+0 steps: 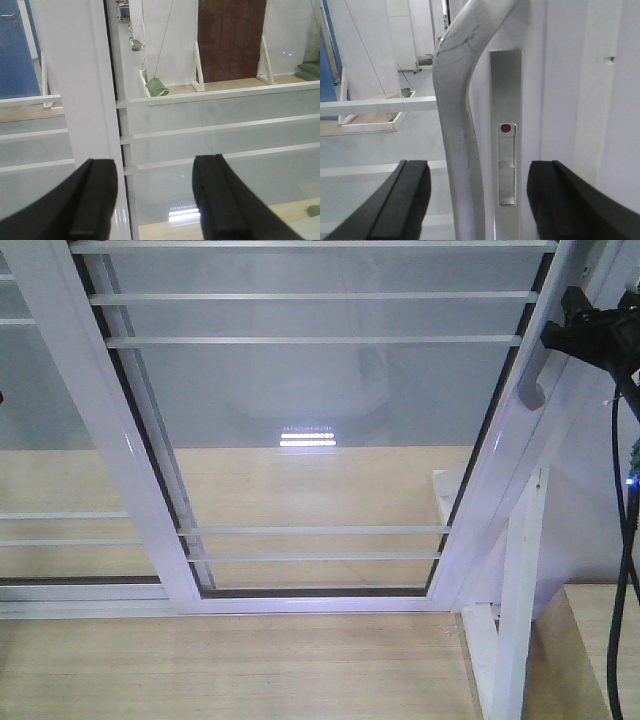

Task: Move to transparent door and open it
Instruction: 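Reach the right gripper to the silver door handle and grasp it, then pull the handle with the right gripper, sliding the door open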

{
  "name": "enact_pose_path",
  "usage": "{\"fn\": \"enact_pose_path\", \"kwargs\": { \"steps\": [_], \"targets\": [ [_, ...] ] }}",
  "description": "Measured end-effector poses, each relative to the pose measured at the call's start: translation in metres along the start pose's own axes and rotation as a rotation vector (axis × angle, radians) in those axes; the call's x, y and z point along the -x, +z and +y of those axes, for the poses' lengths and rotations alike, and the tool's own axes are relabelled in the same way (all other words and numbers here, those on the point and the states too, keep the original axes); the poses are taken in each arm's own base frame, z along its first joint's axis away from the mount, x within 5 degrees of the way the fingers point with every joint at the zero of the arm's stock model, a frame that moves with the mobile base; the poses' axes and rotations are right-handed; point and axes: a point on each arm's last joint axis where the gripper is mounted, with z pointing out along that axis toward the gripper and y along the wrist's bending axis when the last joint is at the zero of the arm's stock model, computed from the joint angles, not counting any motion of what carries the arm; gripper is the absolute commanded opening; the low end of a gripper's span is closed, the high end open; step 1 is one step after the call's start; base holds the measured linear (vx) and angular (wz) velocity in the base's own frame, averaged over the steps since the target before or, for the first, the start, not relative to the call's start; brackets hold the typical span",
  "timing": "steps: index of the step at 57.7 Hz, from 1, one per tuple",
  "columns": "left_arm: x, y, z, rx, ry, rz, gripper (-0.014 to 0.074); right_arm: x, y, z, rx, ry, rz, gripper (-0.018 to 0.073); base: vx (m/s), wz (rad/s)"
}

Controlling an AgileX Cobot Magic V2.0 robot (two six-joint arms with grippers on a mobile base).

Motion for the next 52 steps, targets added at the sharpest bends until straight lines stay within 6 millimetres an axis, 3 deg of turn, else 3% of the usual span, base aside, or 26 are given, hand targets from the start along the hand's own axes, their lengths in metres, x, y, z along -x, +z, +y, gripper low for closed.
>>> {"fn": "enact_pose_path", "kwargs": {
  "steps": [18,36,44,52],
  "targets": [
    [0.000,0.000,0.000,0.000,0.000,0.000,0.0472,0.008,0.027,0.000,0.006,0.002,-0.049,0.0489,0.00,0.00],
    [0.000,0.000,0.000,0.000,0.000,0.000,0.0472,-0.002,0.050,0.003,0.059,-0.033,-0.028,0.0430,0.00,0.00],
    [0.000,0.000,0.000,0.000,0.000,0.000,0.0472,-0.008,0.055,0.004,0.072,-0.044,-0.010,0.0352,0.00,0.00],
    [0.000,0.000,0.000,0.000,0.000,0.000,0.0472,-0.008,0.055,0.004,0.072,-0.041,-0.007,0.0212,0.00,0.00]
  ]
}}
